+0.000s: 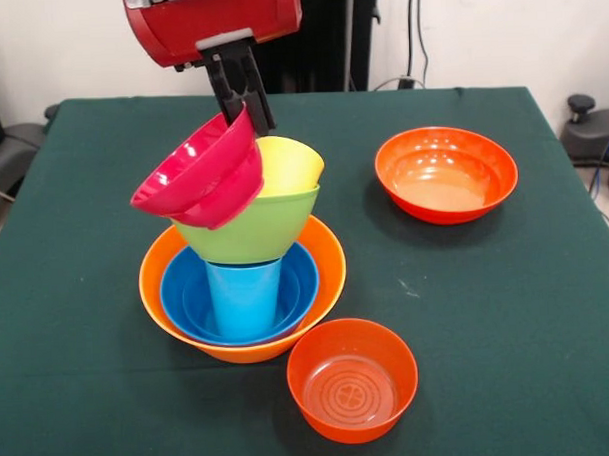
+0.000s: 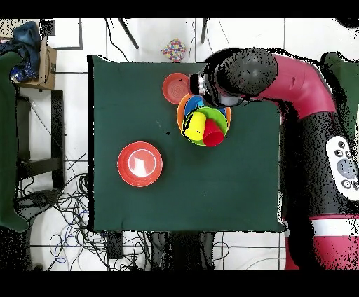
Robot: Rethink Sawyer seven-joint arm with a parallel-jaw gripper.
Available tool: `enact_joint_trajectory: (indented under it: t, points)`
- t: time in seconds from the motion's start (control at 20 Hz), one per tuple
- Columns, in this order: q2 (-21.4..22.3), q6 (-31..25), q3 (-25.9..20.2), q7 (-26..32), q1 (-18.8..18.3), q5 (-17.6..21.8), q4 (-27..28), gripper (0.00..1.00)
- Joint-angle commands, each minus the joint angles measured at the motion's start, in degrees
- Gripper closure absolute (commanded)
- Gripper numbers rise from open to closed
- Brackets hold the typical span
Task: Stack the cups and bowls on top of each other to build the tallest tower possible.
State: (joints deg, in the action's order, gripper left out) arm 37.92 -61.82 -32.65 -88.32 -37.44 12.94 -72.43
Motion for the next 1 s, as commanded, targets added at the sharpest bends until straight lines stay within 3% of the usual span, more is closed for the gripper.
enact_joint_trajectory:
  t: [0.05, 0.4, 1.0]
  points:
    - [0.86, -0.45, 1.74, -1.55, 1.25, 0.57, -6.02, 1.00]
    - [4.60, -1.44, 0.91, -0.64, 0.57, -1.48, -9.70, 1.00]
    - [5.62, 0.13, 0.80, 0.23, 0.52, -1.11, -12.38, 1.00]
